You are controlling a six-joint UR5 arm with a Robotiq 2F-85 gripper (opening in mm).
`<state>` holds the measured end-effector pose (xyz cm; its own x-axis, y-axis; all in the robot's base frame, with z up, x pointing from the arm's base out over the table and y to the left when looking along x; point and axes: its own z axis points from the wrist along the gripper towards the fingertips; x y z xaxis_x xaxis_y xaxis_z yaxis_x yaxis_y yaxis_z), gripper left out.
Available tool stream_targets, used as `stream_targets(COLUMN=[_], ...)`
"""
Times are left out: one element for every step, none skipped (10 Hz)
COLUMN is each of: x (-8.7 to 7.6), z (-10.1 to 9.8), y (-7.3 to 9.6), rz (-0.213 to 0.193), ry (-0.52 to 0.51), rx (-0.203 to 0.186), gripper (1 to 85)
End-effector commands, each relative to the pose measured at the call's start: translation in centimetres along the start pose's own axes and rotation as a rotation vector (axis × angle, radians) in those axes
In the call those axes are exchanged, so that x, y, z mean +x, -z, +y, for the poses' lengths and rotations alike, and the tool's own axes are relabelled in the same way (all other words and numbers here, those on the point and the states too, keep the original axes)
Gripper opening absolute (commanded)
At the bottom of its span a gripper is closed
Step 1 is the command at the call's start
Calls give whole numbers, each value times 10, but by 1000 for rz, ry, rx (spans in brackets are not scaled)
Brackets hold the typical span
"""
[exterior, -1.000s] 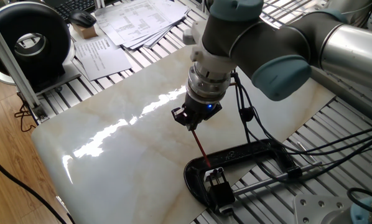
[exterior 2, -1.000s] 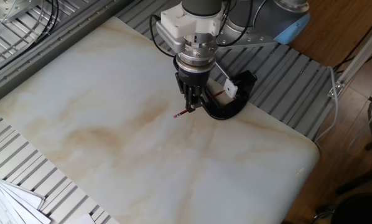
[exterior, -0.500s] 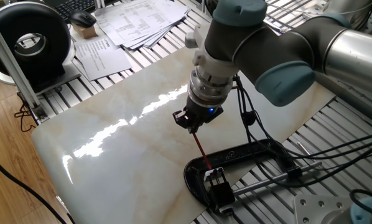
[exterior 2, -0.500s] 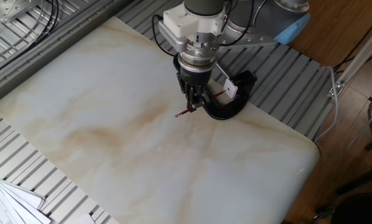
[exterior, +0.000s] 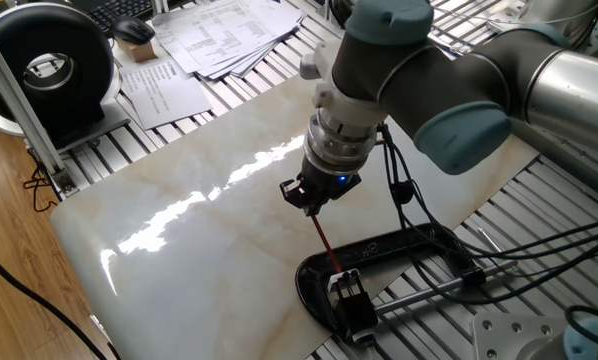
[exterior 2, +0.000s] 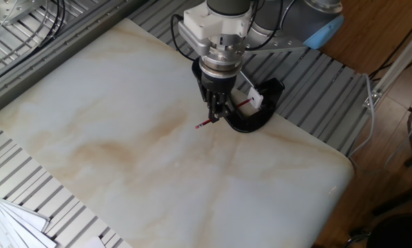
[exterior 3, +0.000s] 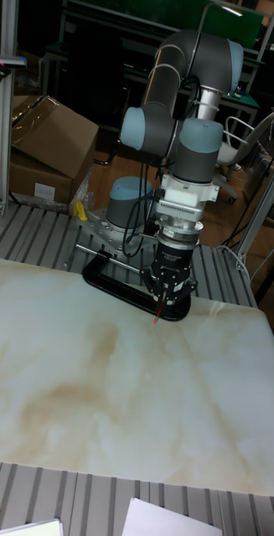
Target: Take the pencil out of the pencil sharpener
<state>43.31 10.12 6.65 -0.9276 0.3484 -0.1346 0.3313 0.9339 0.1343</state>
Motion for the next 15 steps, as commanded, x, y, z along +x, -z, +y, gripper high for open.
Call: stream_targets(x=[2, 3, 3, 4, 5, 5, 6, 6, 7, 7, 7, 8, 10, 12, 14], z=[2, 2, 1, 1, 0, 0, 1, 1, 1, 1, 2, 2, 4, 6, 8], y=[1, 0, 0, -1, -1, -1, -1, 0, 0, 1, 1, 2, 3, 5, 6], rz=[-1, -2, -3, -3, -5, -5, -5, -5, -4, -4, -3, -2, -2, 0, 2], ry=[-6, -6, -6, -6, -6, -6, -4, -4, -3, -3, -3, -4, -4, -4, -8], rx=[-12, -11, -12, -12, -11, -11, -11, -11, -10, -10, -13, -14, -16, -17, -18], gripper=[13, 13, 13, 13, 13, 13, 13, 13, 13, 13, 13, 13, 13, 13, 13])
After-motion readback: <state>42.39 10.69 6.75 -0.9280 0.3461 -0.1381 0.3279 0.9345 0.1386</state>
